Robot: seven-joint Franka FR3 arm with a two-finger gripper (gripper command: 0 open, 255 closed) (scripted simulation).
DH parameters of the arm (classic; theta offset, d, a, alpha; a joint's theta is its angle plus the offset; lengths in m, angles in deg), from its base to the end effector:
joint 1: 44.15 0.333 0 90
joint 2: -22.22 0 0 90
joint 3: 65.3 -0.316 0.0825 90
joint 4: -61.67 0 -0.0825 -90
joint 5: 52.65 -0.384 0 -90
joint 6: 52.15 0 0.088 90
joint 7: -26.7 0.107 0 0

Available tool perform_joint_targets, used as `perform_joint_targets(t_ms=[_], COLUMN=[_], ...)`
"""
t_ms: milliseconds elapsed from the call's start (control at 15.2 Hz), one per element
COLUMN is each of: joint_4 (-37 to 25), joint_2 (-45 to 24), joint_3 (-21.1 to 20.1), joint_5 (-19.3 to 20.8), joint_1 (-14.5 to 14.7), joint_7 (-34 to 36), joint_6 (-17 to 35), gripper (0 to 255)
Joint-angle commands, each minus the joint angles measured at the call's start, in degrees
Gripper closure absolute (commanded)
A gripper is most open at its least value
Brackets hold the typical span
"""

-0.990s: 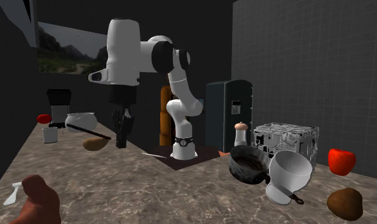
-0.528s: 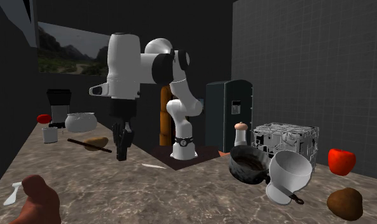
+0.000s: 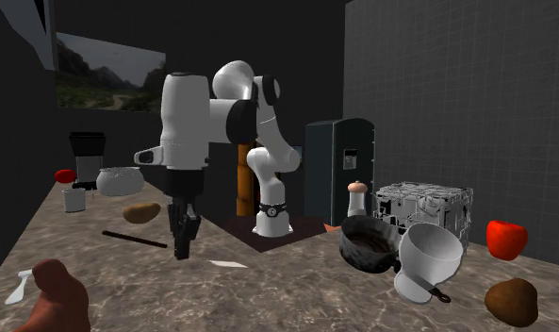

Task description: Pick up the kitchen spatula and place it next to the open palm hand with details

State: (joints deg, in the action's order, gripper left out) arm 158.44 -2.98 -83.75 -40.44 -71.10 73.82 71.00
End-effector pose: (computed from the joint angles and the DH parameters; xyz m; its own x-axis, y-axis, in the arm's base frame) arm 0.6563 -0.1300 0.3580 0.6282 -0.7752 0.0662 -0.7769 -0.6296 -0.0003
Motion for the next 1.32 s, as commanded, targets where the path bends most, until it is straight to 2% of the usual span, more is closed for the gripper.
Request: perform_joint_targets(t_ms=[0,990,1254], joint_4=[0.57,3.36,3.36], joint_2=[-0.71,-7.13,-7.13], joint_3=[0.17,1.87,1.87], joint_5=[0.33,3.21,3.21], joint_1=[0.06,1.09,1.09], joint_7=[0.21,2.32,2.32], joint_6=[1.25,10.19,10.19], gripper=[255,255,255])
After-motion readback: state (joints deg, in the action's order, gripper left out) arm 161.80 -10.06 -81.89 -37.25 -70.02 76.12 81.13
